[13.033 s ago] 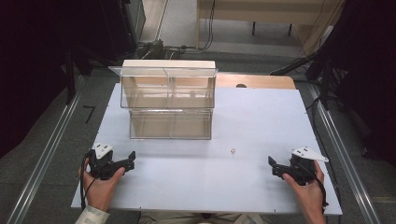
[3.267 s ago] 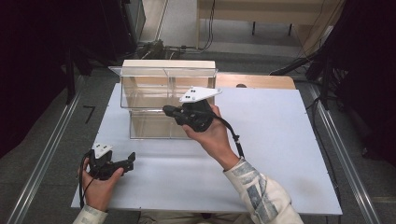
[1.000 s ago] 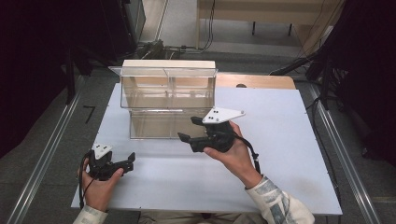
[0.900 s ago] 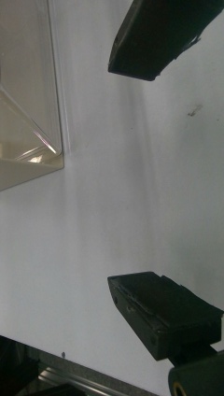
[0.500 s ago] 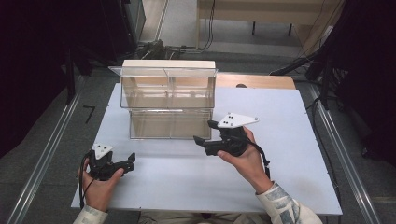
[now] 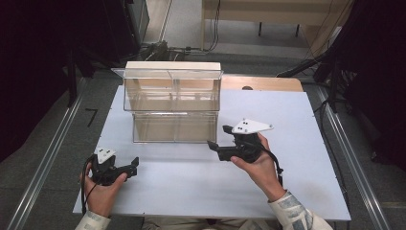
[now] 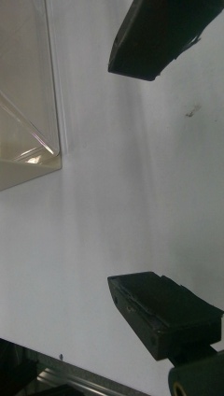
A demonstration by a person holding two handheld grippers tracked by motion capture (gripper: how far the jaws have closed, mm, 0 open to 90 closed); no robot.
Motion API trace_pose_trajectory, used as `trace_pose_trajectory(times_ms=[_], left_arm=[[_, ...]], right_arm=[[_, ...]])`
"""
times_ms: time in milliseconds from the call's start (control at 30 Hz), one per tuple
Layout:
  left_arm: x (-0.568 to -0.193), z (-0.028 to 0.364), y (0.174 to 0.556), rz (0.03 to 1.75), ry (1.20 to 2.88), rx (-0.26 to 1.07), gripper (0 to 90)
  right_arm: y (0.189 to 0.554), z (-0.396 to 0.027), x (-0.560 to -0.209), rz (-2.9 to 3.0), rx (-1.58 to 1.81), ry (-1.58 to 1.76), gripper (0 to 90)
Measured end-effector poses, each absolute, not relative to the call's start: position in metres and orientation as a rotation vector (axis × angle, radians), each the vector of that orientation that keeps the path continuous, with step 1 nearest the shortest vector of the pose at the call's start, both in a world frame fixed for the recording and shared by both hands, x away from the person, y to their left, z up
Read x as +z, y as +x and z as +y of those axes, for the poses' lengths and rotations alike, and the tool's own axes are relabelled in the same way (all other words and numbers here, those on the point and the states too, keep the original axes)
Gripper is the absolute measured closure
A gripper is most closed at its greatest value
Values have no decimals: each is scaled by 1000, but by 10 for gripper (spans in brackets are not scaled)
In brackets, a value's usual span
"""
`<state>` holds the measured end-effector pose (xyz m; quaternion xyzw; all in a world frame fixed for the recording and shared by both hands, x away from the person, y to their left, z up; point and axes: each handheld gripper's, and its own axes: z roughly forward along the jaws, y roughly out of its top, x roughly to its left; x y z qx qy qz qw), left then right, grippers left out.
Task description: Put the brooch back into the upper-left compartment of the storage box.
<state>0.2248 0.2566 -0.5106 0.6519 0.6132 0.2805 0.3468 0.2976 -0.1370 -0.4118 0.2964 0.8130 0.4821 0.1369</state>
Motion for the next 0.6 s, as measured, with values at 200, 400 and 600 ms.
trace_pose_trajectory(times_ms=[200, 400, 600], left_arm=[[-511, 257, 225, 1593, 1692, 729, 21], [-511, 257, 225, 1593, 1695, 730, 21], [-511, 257, 225, 1595, 1695, 733, 21]], right_arm=[[297, -148, -416, 2338, 1378, 890, 211], [295, -160, -423, 2318, 1359, 923, 210], [293, -171, -426, 2302, 1338, 953, 210]])
